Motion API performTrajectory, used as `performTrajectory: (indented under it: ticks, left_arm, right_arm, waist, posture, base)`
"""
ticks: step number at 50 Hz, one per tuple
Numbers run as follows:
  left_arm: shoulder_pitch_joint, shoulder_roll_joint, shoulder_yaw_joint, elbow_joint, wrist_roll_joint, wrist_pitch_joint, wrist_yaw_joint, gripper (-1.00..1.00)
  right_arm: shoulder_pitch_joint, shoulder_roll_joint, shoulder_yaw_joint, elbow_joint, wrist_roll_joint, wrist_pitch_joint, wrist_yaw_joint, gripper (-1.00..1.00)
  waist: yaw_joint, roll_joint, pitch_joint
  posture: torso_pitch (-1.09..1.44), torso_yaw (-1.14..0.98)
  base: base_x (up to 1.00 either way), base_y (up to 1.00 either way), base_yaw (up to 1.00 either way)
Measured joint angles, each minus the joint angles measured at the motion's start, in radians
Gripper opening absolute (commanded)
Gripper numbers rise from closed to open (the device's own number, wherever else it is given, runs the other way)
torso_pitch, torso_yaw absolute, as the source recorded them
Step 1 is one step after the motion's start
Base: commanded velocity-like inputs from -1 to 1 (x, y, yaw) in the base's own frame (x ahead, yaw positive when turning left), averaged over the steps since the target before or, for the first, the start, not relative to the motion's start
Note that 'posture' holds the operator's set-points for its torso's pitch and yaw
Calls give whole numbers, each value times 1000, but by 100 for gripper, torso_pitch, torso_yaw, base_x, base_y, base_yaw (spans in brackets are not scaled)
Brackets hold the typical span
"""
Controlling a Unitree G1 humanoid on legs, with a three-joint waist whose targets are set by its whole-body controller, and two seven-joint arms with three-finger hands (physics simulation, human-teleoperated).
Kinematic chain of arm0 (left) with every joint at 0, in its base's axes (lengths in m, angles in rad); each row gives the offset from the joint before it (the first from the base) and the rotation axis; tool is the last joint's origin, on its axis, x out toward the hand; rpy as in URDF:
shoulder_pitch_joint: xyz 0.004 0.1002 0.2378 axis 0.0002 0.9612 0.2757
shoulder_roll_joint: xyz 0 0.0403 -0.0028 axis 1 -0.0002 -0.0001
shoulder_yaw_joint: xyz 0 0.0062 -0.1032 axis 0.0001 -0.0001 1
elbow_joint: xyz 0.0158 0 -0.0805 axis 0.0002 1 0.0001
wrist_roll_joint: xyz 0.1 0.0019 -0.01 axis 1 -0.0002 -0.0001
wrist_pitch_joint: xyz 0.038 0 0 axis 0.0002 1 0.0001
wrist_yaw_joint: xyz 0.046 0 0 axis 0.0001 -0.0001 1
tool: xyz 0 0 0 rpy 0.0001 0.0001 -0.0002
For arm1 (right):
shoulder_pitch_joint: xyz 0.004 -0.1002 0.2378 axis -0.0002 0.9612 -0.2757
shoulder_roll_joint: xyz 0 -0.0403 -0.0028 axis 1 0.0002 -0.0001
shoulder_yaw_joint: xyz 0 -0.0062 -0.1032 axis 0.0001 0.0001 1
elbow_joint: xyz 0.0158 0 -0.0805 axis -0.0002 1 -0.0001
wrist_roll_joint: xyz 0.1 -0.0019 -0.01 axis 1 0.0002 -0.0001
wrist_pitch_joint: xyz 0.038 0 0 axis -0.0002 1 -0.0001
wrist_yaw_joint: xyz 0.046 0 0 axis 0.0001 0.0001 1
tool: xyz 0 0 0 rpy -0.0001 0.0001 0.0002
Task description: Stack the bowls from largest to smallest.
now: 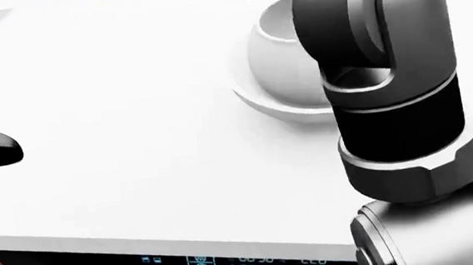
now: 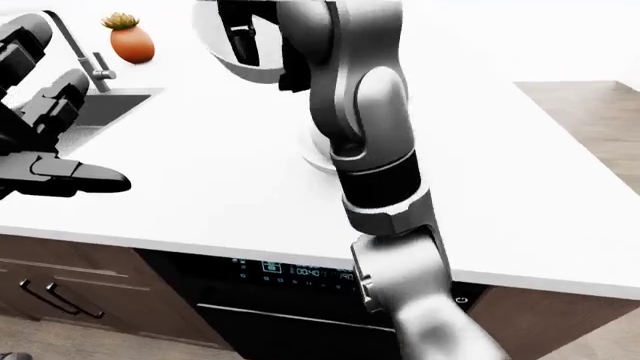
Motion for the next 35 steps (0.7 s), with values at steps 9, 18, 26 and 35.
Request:
performTrajectory:
  ticks: [9, 18, 26, 35]
  left_arm:
    - [-8, 4, 2, -12, -13, 9, 1, 100]
    - [-32, 8, -1, -21, -42, 33, 32, 100]
    - [-4, 17, 17, -4, -46, 9, 28, 100]
    - [25, 33, 30, -1, -54, -23, 17, 100]
  right_arm:
    - [0, -129, -30, 1, 33, 7, 140, -95]
    - [75, -193, -54, 72, 28, -23, 97, -94]
    - [90, -198, -38, 215, 0, -56, -26, -93]
    - [81, -171, -27, 299, -42, -72, -106, -97]
  waist:
    - [-1, 2, -44]
    - [-3, 4, -61]
    - [-2, 11, -59]
    - [0, 8, -69]
  posture:
    - [-25, 0]
    - [-25, 0]
    - [-25, 0]
    - [-25, 0]
  base:
    - [0, 0, 0]
    - [0, 0, 0]
    - [0, 0, 0]
    - [0, 0, 0]
